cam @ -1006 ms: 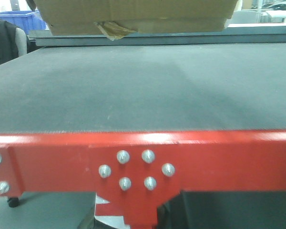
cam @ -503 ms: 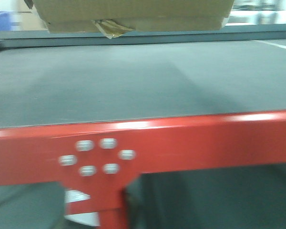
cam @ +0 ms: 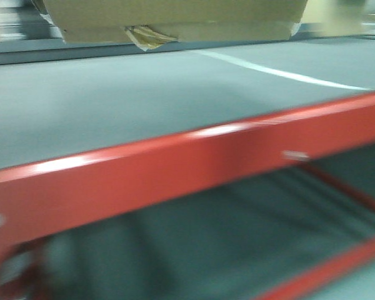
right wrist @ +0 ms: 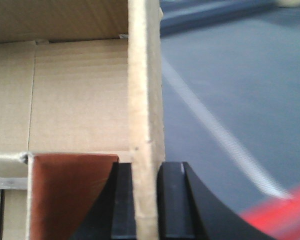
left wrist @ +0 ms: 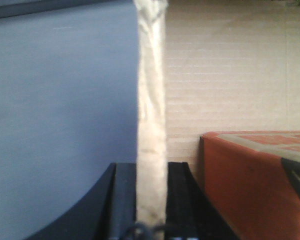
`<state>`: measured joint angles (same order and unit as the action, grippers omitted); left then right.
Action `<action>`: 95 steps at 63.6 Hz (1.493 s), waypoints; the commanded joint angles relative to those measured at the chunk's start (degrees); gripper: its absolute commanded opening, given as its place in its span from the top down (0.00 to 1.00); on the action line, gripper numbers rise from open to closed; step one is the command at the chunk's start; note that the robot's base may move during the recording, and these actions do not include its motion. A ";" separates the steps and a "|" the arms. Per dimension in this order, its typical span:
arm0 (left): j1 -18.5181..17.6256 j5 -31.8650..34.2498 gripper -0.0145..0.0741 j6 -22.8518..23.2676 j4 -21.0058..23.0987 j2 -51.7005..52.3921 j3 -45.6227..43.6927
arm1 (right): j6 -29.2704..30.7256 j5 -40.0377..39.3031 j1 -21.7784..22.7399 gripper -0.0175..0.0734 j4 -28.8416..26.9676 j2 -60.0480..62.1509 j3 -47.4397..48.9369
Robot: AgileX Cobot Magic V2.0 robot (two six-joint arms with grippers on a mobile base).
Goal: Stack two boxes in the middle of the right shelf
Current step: 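Hold the box stack and drive the base away from the table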
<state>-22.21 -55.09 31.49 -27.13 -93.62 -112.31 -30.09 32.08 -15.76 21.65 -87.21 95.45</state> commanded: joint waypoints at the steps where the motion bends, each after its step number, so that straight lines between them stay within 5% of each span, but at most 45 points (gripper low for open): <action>1: 0.24 0.56 0.96 0.13 -1.69 0.70 -0.64 | -0.58 -4.19 0.65 0.99 1.48 1.51 1.05; 95: 0.24 0.56 0.96 0.13 -1.69 0.70 -0.64 | -0.58 -4.29 0.65 0.99 1.48 1.51 1.05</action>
<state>-22.21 -54.88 31.49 -27.02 -93.72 -112.31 -30.09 32.08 -15.52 21.78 -87.21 95.45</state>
